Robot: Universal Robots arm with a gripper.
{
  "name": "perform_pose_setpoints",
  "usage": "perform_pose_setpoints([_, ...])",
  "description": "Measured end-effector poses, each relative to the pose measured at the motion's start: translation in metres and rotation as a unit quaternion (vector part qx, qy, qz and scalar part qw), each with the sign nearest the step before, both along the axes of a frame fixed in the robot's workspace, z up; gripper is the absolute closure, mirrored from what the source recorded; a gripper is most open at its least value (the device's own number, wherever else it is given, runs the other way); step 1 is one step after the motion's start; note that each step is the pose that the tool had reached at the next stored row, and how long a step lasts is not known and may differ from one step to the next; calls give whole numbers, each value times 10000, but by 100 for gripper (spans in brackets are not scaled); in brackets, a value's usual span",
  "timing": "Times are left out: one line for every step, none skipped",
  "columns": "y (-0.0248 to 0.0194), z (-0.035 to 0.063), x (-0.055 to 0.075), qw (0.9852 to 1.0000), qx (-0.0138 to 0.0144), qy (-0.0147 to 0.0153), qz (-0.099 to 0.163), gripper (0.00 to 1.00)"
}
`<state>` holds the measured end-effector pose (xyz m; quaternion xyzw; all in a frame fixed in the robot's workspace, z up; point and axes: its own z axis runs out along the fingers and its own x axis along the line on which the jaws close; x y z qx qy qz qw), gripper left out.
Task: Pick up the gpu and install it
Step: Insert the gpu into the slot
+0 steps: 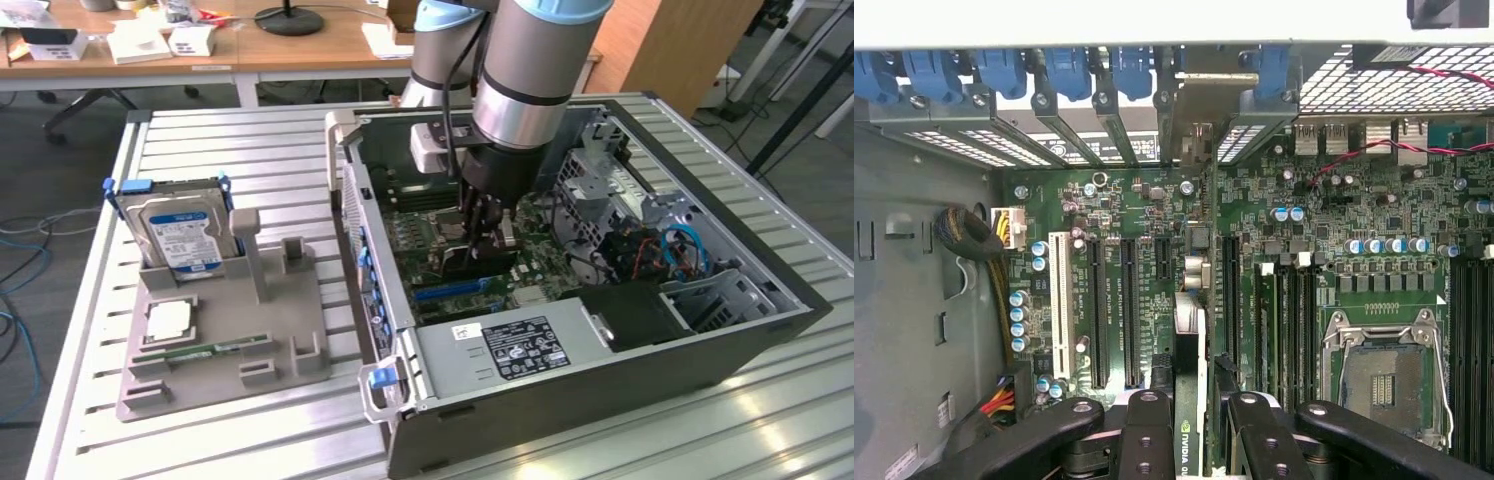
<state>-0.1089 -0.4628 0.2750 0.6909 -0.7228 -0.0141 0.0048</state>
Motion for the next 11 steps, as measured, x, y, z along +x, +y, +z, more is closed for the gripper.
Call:
perform_pose_setpoints([0, 0, 0, 10000, 0, 0, 0, 74])
perform_pose_setpoints([0, 0, 1, 10000, 0, 0, 0, 74])
perform_pose_setpoints([0, 0, 2, 10000, 0, 0, 0, 74])
perform_pose_setpoints([-1, 0, 3, 10000, 0, 0, 0, 74])
perform_pose_setpoints([-1, 0, 3, 10000, 1, 0, 0, 74])
perform_pose_setpoints([-1, 0, 4, 10000, 2, 0, 0, 74])
perform_pose_setpoints([-1, 0, 6, 10000, 2, 0, 0, 74])
perform_pose_setpoints([-1, 0, 7, 10000, 2, 0, 0, 74])
perform_pose_setpoints([-1, 0, 7, 10000, 2, 0, -1, 74])
perform_pose_setpoints([-1, 1, 8, 10000, 2, 1, -1, 74])
perform_pose_setpoints([-1, 0, 8, 10000, 2, 1, 0, 74])
